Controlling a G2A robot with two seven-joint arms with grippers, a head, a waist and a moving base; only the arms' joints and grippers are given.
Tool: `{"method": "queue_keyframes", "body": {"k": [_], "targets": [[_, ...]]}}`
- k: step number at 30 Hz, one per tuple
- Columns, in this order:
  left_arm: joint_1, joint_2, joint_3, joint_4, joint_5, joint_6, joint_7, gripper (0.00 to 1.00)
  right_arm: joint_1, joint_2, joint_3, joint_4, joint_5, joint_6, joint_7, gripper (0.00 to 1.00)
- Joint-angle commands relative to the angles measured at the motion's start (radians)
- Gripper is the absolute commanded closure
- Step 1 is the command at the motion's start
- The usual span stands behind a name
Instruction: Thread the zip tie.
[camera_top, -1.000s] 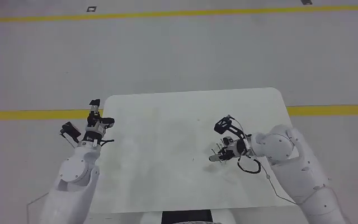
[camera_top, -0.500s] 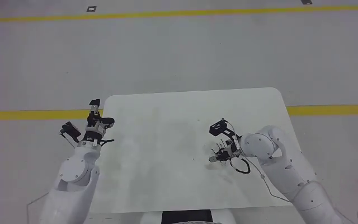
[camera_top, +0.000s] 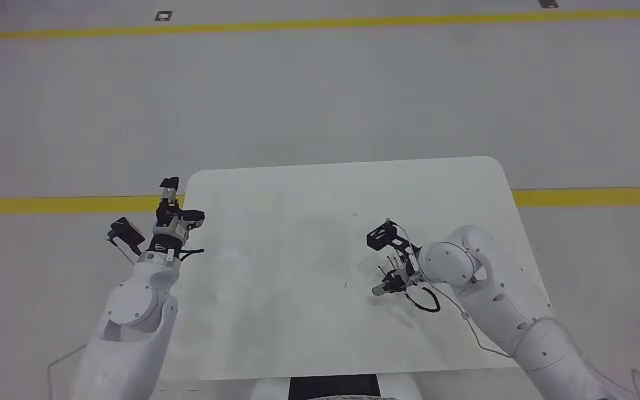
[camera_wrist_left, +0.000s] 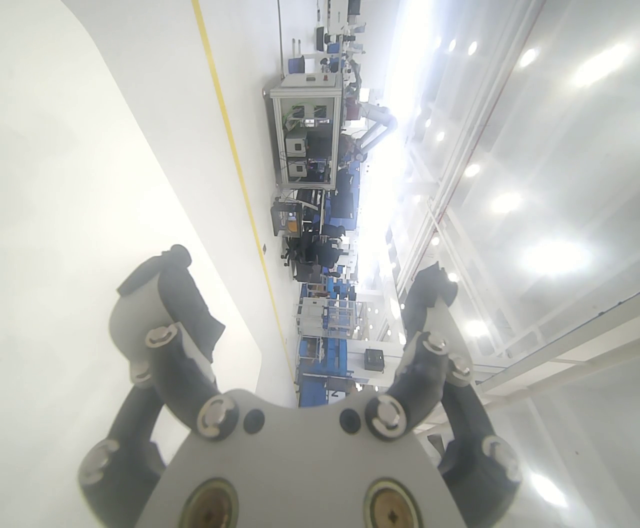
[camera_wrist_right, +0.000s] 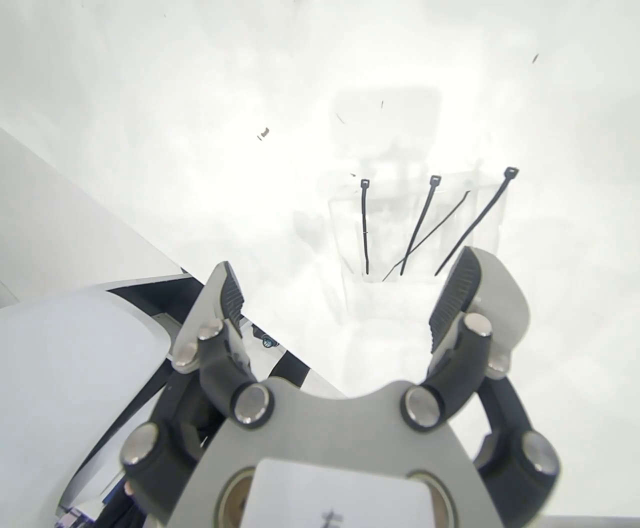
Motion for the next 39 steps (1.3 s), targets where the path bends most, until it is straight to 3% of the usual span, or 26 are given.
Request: {"method": "queue_keyframes", "body": {"k": [1,6,9,15,16,18,19,21,23,28,39], "targets": [[0.0,0.0,0.0,0.0,0.0,0.0,0.0,0.0,0.0,0.0,0.0,0.0,0.0,0.0,0.0,0.0],[0.0,0.0,0.0,0.0,0.0,0.0,0.0,0.0,0.0,0.0,0.0,0.0,0.0,0.0,0.0,0.0],[0.0,0.0,0.0,0.0,0.0,0.0,0.0,0.0,-0.013,0.0,0.005,0.008,-0.014,0.019,-0.053,0.0],[0.0,0.0,0.0,0.0,0.0,0.0,0.0,0.0,-0.035,0.009,0.036,0.008,0.003,-0.003,-0.087,0.0],[0.0,0.0,0.0,0.0,0.0,0.0,0.0,0.0,-0.039,0.011,0.044,0.007,0.003,-0.007,-0.096,0.07],[0.0,0.0,0.0,0.0,0.0,0.0,0.0,0.0,-0.053,0.016,0.058,-0.001,-0.005,-0.013,-0.11,0.4],[0.0,0.0,0.0,0.0,0.0,0.0,0.0,0.0,-0.059,0.018,0.065,-0.005,-0.008,-0.014,-0.114,0.51],[0.0,0.0,0.0,0.0,0.0,0.0,0.0,0.0,-0.071,0.022,0.076,-0.015,-0.014,-0.016,-0.12,0.56],[0.0,0.0,0.0,0.0,0.0,0.0,0.0,0.0,-0.08,0.025,0.085,-0.022,-0.016,-0.02,-0.127,0.67],[0.0,0.0,0.0,0.0,0.0,0.0,0.0,0.0,-0.098,0.032,0.097,-0.042,-0.024,-0.038,-0.136,0.8],[0.0,0.0,0.0,0.0,0.0,0.0,0.0,0.0,-0.082,0.032,0.073,-0.02,-0.035,-0.029,-0.148,0.81]]}}
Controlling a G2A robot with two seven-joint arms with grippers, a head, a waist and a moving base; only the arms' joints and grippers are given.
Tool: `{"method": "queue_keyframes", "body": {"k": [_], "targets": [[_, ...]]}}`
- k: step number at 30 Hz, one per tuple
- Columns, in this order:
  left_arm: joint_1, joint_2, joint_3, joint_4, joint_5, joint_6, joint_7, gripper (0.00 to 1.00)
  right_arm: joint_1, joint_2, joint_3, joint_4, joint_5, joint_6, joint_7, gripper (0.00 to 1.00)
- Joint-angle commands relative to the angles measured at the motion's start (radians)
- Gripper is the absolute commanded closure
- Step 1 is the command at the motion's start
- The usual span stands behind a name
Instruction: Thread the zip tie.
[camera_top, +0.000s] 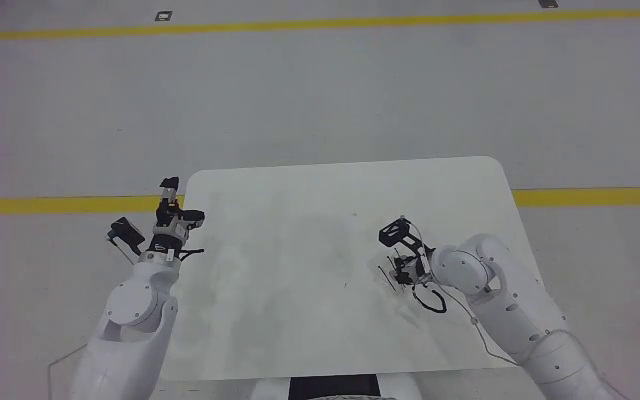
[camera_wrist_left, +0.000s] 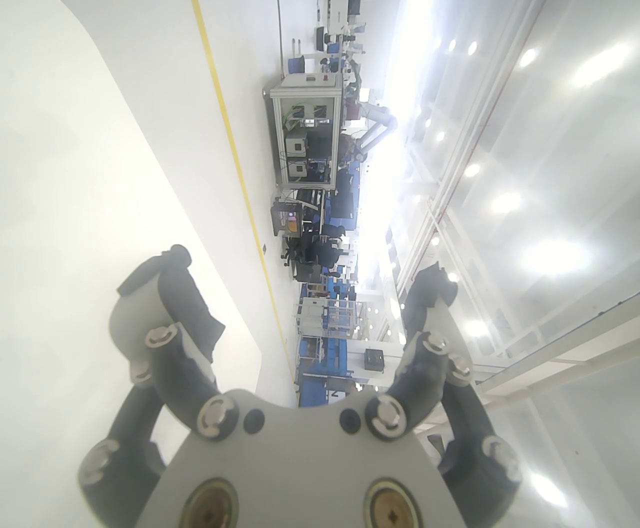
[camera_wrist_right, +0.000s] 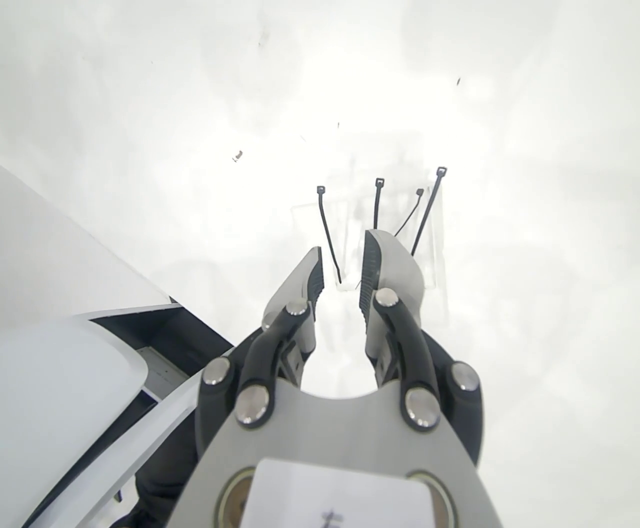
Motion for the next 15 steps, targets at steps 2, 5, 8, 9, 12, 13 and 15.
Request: {"method": "queue_keyframes", "body": {"k": [2,5,8,9,12,13,15], "targets": [[0.0,0.0,0.0,0.0,0.0,0.0,0.0,0.0,0.01,-0.002,-0.012,0.014,-0.005,0.007,-0.006,0.81],[0.0,0.0,0.0,0.0,0.0,0.0,0.0,0.0,0.02,-0.004,-0.023,0.027,-0.009,0.013,-0.014,0.84],[0.0,0.0,0.0,0.0,0.0,0.0,0.0,0.0,0.031,-0.007,-0.034,0.046,-0.011,0.018,-0.024,0.86],[0.0,0.0,0.0,0.0,0.0,0.0,0.0,0.0,0.036,-0.008,-0.038,0.053,-0.011,0.021,-0.028,0.87],[0.0,0.0,0.0,0.0,0.0,0.0,0.0,0.0,0.044,-0.01,-0.046,0.068,-0.013,0.029,-0.035,0.9],[0.0,0.0,0.0,0.0,0.0,0.0,0.0,0.0,0.047,-0.011,-0.048,0.073,-0.013,0.035,-0.038,0.9],[0.0,0.0,0.0,0.0,0.0,0.0,0.0,0.0,0.051,-0.012,-0.052,0.078,-0.016,0.041,-0.042,0.9]]}}
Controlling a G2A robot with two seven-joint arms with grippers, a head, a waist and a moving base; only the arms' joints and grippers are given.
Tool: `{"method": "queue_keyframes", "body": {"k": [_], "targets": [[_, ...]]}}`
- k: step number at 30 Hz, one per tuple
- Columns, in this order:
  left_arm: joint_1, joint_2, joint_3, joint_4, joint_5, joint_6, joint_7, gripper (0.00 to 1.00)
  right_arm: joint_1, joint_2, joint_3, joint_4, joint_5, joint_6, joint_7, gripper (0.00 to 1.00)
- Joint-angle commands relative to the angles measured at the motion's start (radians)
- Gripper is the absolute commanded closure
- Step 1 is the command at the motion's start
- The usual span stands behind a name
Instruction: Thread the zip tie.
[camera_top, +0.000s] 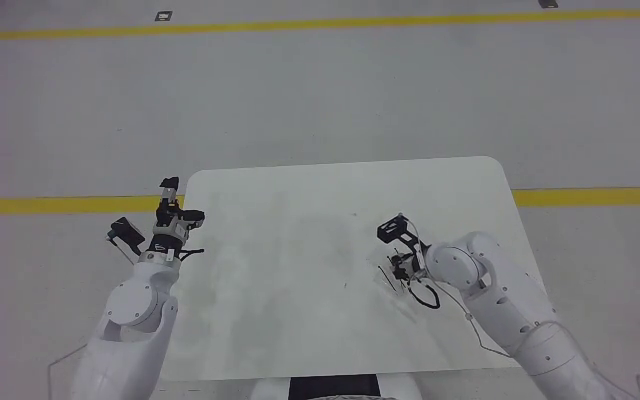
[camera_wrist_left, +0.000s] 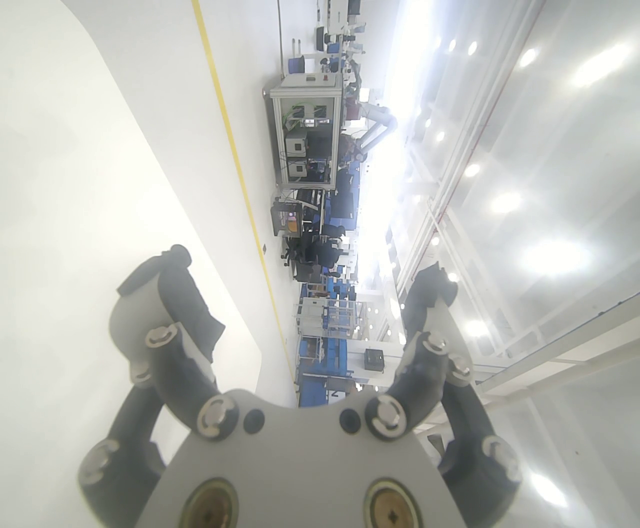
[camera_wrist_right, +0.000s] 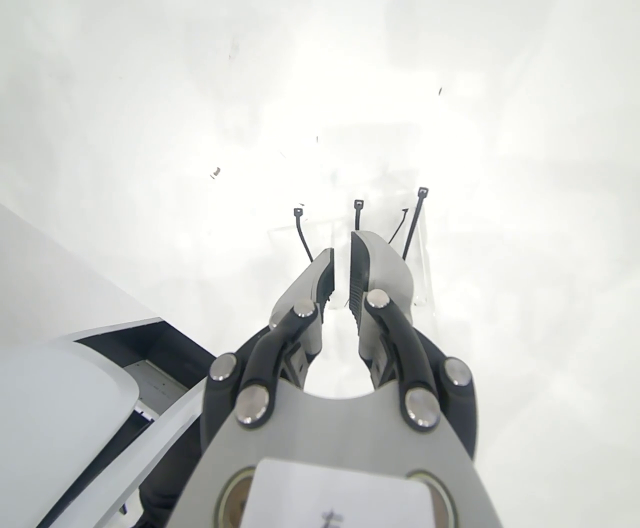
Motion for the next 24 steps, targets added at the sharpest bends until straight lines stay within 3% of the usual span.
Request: {"method": "queue_keyframes", "body": {"k": [1,24], "targets": [[0.0,0.0,0.0,0.0,0.0,0.0,0.0,0.0,0.004,-0.001,-0.004,0.005,-0.004,0.006,-0.003,0.9],[0.0,0.0,0.0,0.0,0.0,0.0,0.0,0.0,0.033,-0.009,-0.034,0.07,0.003,0.015,-0.022,0.88]]}}
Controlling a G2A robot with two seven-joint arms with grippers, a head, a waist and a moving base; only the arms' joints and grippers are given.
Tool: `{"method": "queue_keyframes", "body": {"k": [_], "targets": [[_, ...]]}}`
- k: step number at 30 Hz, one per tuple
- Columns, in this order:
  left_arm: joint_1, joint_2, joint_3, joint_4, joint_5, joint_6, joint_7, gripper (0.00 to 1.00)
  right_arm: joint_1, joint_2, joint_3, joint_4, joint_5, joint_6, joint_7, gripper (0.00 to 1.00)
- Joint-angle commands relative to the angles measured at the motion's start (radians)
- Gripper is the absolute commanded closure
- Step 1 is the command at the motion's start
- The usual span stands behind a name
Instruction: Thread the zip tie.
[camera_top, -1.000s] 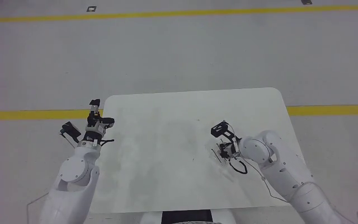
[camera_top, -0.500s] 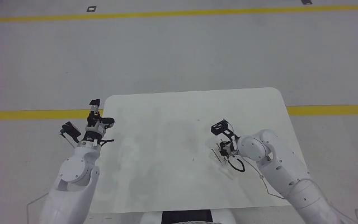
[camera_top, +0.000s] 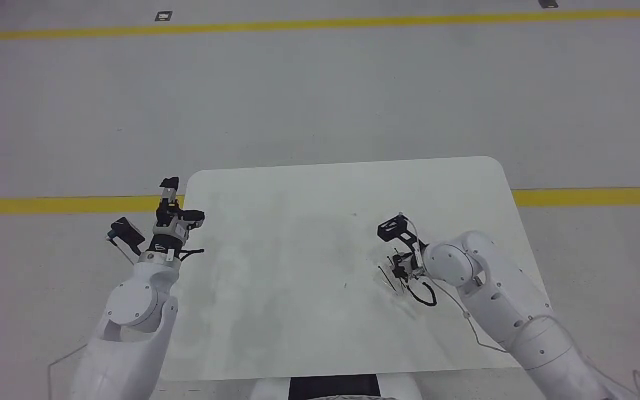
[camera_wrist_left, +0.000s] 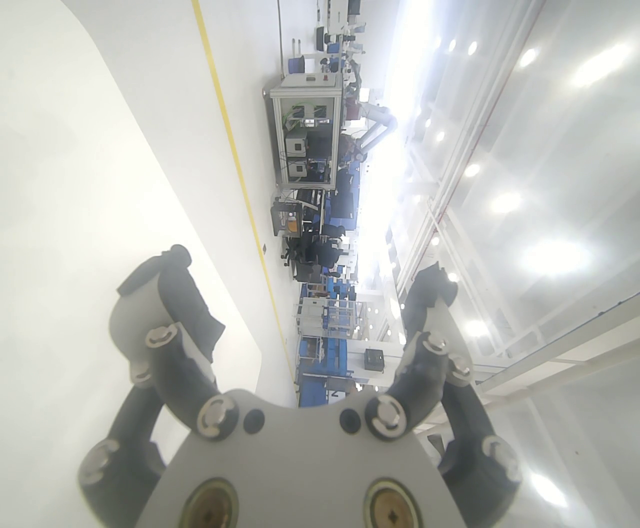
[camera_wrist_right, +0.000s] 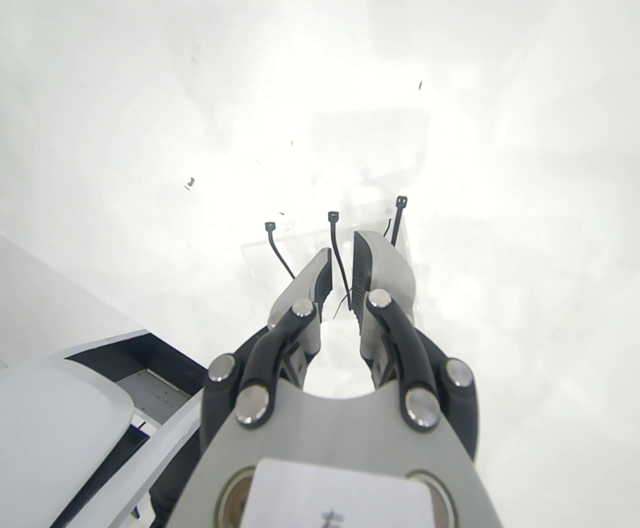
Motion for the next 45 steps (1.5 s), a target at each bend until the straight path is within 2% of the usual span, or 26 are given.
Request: {"method": "queue_keyframes", "body": {"k": [1,6,8,14,17,22,27,32,34,45], "targets": [[0.0,0.0,0.0,0.0,0.0,0.0,0.0,0.0,0.004,-0.001,-0.003,0.008,0.005,-0.003,-0.002,0.88],[0.0,0.0,0.0,0.0,0.0,0.0,0.0,0.0,0.014,-0.004,-0.011,0.023,0.015,-0.009,-0.003,0.9],[0.0,0.0,0.0,0.0,0.0,0.0,0.0,0.0,0.017,-0.004,-0.012,0.028,0.018,-0.01,-0.004,1.0],[0.0,0.0,0.0,0.0,0.0,0.0,0.0,0.0,0.015,-0.002,-0.005,0.021,0.022,-0.013,-0.009,1.0],[0.0,0.0,0.0,0.0,0.0,0.0,0.0,0.0,0.002,0.002,0.009,-0.009,0.018,-0.01,-0.005,1.0],[0.0,0.0,0.0,0.0,0.0,0.0,0.0,0.0,-0.048,0.019,0.07,-0.099,0.037,-0.024,-0.002,1.0],[0.0,0.0,0.0,0.0,0.0,0.0,0.0,0.0,-0.119,0.038,0.159,-0.186,0.101,-0.083,-0.034,1.0],[0.0,0.0,0.0,0.0,0.0,0.0,0.0,0.0,-0.197,0.056,0.267,-0.259,0.218,-0.191,-0.09,1.0],[0.0,0.0,0.0,0.0,0.0,0.0,0.0,0.0,-0.216,0.061,0.299,-0.264,0.276,-0.234,-0.104,1.0],[0.0,0.0,0.0,0.0,0.0,0.0,0.0,0.0,-0.216,0.061,0.299,-0.264,0.276,-0.234,-0.104,1.0]]}}
